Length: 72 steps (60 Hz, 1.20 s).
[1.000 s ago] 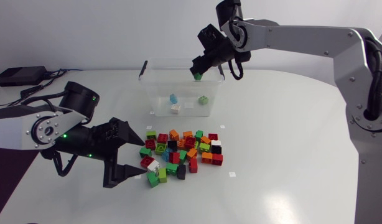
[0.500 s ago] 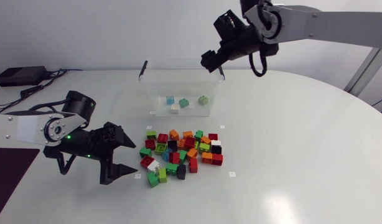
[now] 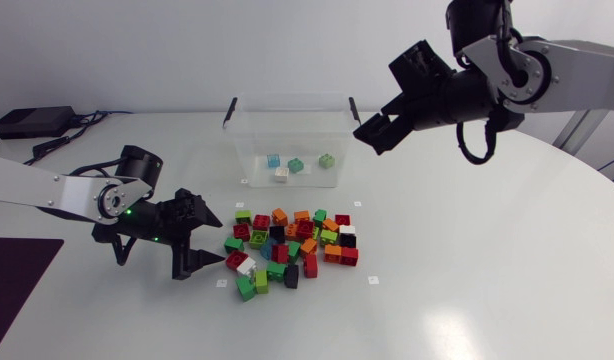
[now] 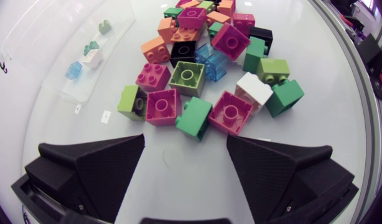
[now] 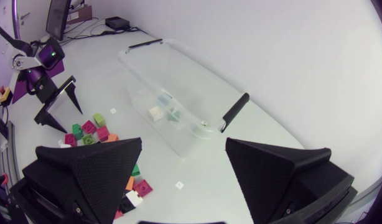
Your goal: Place the duplo bricks in the container
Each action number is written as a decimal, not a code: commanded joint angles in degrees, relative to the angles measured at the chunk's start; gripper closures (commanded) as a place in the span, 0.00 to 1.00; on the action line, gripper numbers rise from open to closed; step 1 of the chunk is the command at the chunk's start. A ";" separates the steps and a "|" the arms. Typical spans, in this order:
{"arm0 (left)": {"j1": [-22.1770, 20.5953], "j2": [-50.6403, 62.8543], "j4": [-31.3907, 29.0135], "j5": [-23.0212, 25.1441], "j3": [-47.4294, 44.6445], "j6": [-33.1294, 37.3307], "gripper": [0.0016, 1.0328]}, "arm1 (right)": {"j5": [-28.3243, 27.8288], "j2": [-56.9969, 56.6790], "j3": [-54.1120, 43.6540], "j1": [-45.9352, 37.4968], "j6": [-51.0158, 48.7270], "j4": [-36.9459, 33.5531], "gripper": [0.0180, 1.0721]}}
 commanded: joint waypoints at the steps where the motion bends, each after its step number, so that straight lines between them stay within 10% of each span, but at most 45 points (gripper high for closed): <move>1: 0.48 2.44 0.90 -0.19 2.01 1.10 0.12 | -0.83 -2.45 -4.12 -0.25 -1.52 1.13 0.07; 36: -3.91 4.99 3.89 -0.28 1.57 -0.66 0.15 | -2.59 -9.13 -19.24 0.28 -3.36 3.85 0.07; 60: -4.09 5.17 2.13 0.08 1.39 -1.45 0.60 | -5.23 -12.21 -26.27 0.72 -5.39 3.85 0.07; 72: -4.62 3.85 -3.23 1.39 0.34 1.10 0.63 | -5.67 -10.71 -26.97 2.04 -6.97 3.68 0.07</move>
